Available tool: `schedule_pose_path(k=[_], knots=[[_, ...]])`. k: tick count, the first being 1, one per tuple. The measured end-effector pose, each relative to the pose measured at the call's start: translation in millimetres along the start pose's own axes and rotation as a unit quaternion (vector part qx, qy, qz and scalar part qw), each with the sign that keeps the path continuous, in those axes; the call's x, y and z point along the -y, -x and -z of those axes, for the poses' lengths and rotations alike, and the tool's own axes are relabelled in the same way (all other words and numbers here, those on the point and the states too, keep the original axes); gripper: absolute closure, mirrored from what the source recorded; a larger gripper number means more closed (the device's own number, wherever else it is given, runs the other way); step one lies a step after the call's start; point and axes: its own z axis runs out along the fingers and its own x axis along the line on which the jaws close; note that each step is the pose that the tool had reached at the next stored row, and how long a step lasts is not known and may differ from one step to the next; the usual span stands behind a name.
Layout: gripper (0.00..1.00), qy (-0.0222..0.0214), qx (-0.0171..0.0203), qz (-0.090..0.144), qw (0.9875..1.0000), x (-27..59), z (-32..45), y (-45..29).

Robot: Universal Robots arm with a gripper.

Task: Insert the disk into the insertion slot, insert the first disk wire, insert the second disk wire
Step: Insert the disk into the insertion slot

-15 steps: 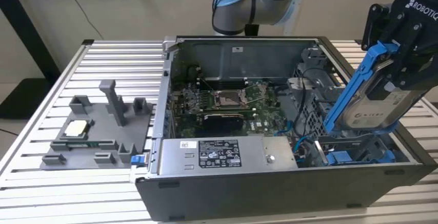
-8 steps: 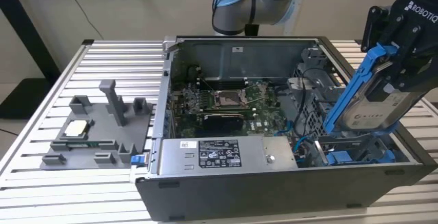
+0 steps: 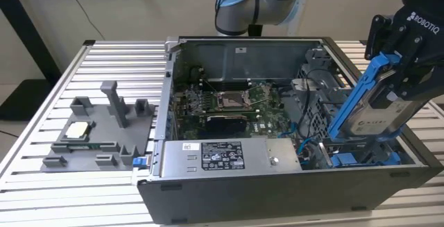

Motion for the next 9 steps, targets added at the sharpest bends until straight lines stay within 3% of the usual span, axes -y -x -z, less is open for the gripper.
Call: schedule_pose_path(k=[9], knots=[[0.67,0.0,-0.0001,0.002,1.0,1.9,-13.2,0.1]])
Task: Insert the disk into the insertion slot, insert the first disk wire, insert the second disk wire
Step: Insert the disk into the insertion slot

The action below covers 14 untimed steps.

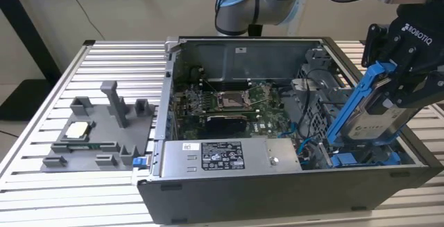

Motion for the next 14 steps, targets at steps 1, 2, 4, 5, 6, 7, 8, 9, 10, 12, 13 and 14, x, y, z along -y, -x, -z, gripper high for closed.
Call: schedule_pose_path(k=[1,2,4,5,6,7,8,9,10,12,13,14], knots=[[0.67,0.0,0.0,0.0,1.0,0.1,-1.3,0.0],[0.67,0.0,0.0,0.0,1.0,0.2,-2.5,0.0],[0.67,0.0,0.0,0.0,1.0,0.4,-4.5,0.0],[0.67,0.0,0.0,0.0,1.0,0.5,-5.3,0.0],[0.67,0.0,0.0,0.0,1.0,0.6,-6.1,0.0],[0.67,0.0,0.0,0.0,1.0,0.7,-6.9,0.0],[0.67,0.0,0.0,0.0,1.0,0.8,-7.6,0.0],[0.67,0.0,0.0,0.0,1.0,0.9,-8.4,0.0],[0.67,0.0,0.0,0.001,1.0,1.0,-9.2,0.0],[0.67,0.0,0.0,0.001,1.0,1.1,-10.7,0.0],[0.67,0.0,0.0,0.001,1.0,1.1,-11.5,-0.1],[0.67,0.0,-0.0001,0.001,1.0,1.1,-12.4,-0.2]])
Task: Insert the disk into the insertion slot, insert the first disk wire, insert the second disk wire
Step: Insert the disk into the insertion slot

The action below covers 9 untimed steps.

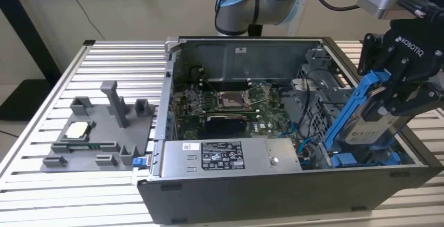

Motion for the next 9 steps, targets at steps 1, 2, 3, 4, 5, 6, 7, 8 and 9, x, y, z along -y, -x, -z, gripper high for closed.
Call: schedule_pose_path(k=[1,2,3,4,5,6,7,8,9], knots=[[0.67,0.0,-0.0002,0.0,1.0,0.0,-1.0,0.0],[0.67,0.0002,-0.0003,0.0,1.0,0.0,-2.1,0.0],[0.67,0.0002,-0.0006,0.0,1.0,0.0,-3.2,0.0],[0.67,0.0002,-0.0004,0.0,1.0,0.0,-4.6,-0.1],[0.67,0.0,0.0,0.0,1.0,0.1,-6.2,-0.1],[0.67,-0.0001,0.0005,0.0,1.0,0.3,-7.4,-0.1],[0.67,0.0,0.0004,0.0,1.0,0.4,-7.6,-0.2],[0.67,0.0006,0.0003,0.0,1.0,0.5,-7.4,-0.2],[0.67,0.0015,0.0,0.001,1.0,0.8,-7.3,-0.2]])
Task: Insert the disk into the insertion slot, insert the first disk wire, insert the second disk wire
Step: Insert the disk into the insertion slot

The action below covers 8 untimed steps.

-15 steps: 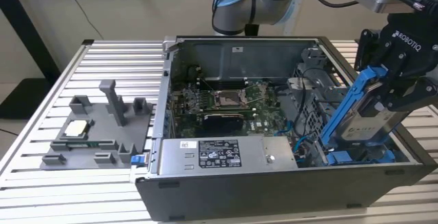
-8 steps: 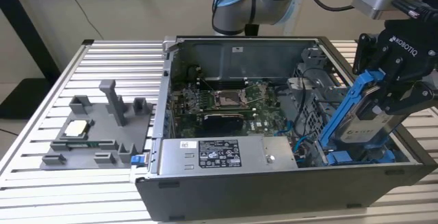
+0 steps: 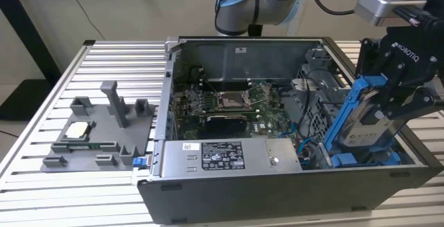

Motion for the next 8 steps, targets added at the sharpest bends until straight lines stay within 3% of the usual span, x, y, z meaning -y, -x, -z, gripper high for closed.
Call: schedule_pose_path(k=[1,5,8], knots=[[0.67,0.002,-0.0002,0.0,1.0,0.4,0.0,0.0],[0.67,0.0184,-0.0006,0.001,0.9998,4.1,1.4,0.0],[0.67,0.028,-0.0007,0.002,0.9996,9.1,2.0,0.0]])
